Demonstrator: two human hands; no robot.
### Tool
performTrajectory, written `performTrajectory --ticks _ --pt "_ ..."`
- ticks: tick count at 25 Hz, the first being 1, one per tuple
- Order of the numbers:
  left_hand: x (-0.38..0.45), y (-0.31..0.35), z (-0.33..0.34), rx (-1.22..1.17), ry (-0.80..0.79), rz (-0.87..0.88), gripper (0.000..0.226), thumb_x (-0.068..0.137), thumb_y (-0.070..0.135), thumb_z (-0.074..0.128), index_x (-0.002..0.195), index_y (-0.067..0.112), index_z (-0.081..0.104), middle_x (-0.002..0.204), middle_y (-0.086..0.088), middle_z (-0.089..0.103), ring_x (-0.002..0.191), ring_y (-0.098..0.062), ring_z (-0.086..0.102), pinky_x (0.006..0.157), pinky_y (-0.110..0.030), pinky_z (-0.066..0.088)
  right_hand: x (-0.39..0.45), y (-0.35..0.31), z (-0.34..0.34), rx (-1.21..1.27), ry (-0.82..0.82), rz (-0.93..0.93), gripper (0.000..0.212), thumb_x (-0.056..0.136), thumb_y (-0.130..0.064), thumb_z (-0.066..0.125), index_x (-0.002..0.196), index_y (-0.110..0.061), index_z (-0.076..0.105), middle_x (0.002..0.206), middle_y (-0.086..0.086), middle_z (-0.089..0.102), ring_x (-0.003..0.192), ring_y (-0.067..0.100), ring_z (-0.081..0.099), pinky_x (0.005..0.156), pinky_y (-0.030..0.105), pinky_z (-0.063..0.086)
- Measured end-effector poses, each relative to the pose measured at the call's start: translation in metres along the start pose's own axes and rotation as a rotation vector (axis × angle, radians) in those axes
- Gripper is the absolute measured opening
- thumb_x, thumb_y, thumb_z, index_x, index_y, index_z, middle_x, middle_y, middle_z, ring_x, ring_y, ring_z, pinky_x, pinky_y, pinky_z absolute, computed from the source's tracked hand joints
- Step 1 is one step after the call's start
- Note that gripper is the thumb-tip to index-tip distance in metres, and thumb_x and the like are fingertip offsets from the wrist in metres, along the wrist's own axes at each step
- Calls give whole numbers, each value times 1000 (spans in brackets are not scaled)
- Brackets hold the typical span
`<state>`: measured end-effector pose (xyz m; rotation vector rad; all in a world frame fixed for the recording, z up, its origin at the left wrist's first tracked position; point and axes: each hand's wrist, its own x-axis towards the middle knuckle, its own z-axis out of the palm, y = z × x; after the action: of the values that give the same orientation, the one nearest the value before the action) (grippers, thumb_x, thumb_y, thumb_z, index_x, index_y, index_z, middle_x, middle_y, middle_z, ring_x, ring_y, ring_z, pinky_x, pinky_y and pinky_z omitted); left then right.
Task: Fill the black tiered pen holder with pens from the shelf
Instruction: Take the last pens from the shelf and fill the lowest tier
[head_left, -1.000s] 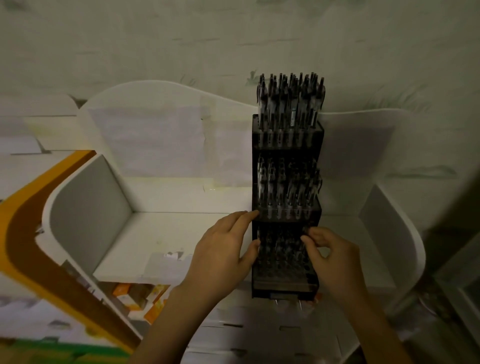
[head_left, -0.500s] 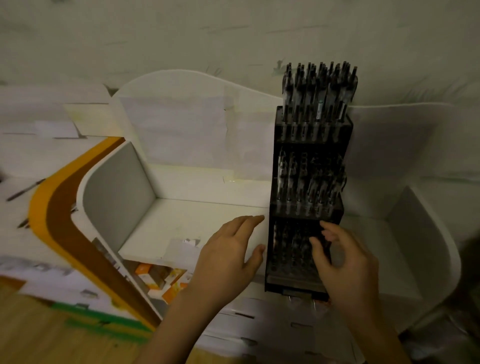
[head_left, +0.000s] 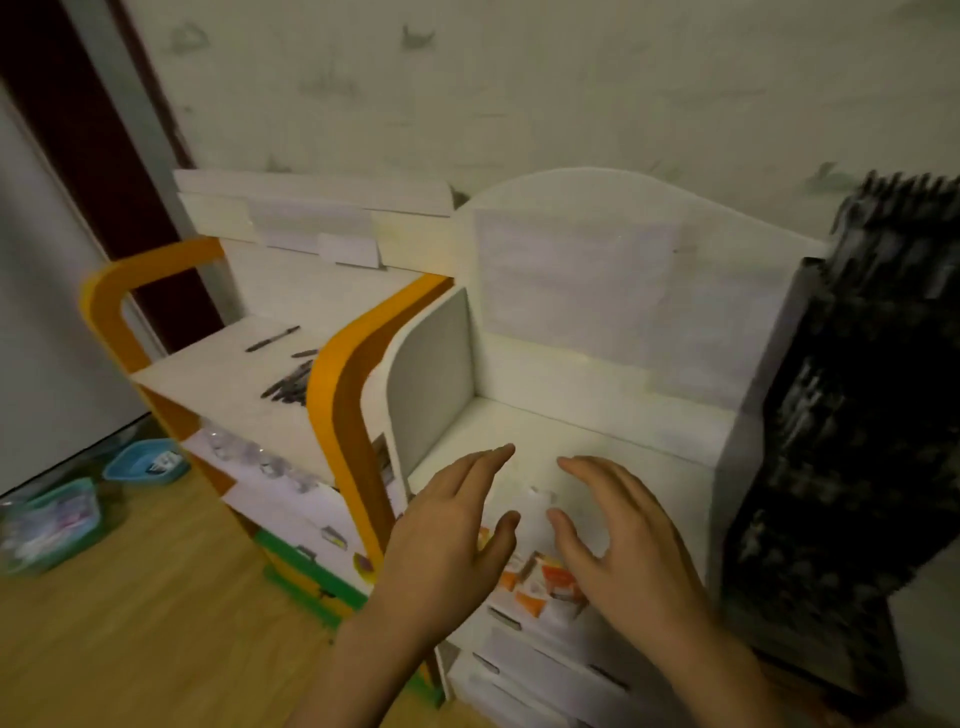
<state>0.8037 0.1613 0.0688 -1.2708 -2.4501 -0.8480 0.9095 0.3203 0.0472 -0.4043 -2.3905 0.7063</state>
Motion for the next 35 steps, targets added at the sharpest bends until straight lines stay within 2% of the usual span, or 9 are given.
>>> performTrajectory --ticks 2,8,12,15,18,21,24,28,35 --pt "-12 -35 -26 9 39 -41 60 94 48 51 146 46 21 144 20 40 120 -2 46 89 -19 46 8 -35 31 23 -34 -68 48 88 -47 60 133 -38 47 136 -15 51 122 2 46 97 22 48" --pt "-56 -162 -114 75 128 -152 62 93 48 52 145 49 19 143 22 40 122 -1 43 89 -12 38 38 -155 138 35 -116 -225 52 88 -55 50 136 -37 44 138 -15 48 123 4 45 98 22 46" --pt "-78 -254 -174 64 161 -214 63 93 49 52 145 50 16 146 21 37 109 -10 57 87 -22 51 65 -232 215 49 -148 -291 52 89 -53 51 138 -38 41 140 -18 44 127 2 41 100 24 46" --pt "-80 -307 -202 32 181 -229 63 91 50 52 144 52 16 147 21 35 115 -9 54 93 -29 52 83 -266 256 66 -166 -288 56 88 -57 44 141 -36 39 142 -17 43 130 4 39 102 27 46" --pt "-70 -344 -215 -8 185 -223 64 91 49 55 143 54 18 147 22 36 108 -11 59 91 -26 53 99 -277 281 47 -179 -240 56 90 -53 49 142 -36 37 143 -16 42 132 5 38 103 30 47" --pt "-45 -378 -214 -26 189 -196 62 90 49 55 143 50 23 145 20 39 123 -4 46 89 -20 44 124 -278 300 2 -168 -197 56 90 -48 55 141 -37 36 142 -16 42 130 5 40 102 29 47" --pt "-12 -403 -202 -47 170 -161 60 91 49 55 144 43 27 146 15 42 127 -5 42 90 -20 38 156 -269 319 -65 -115 -160 54 89 -47 57 138 -35 38 140 -13 46 127 8 44 102 27 46" --pt "41 -449 -175 -50 100 -161 61 91 48 55 144 42 25 149 12 39 129 -8 44 91 -20 39 201 -249 365 -91 -66 -64 56 88 -49 55 139 -32 39 140 -9 48 128 12 44 105 34 44" --pt "152 -540 -123 -17 -72 -191 63 90 48 57 145 38 28 146 9 42 128 -10 45 88 -20 38 296 -207 445 -93 -75 119 56 87 -47 61 137 -28 44 132 -5 55 120 15 50 100 32 46"
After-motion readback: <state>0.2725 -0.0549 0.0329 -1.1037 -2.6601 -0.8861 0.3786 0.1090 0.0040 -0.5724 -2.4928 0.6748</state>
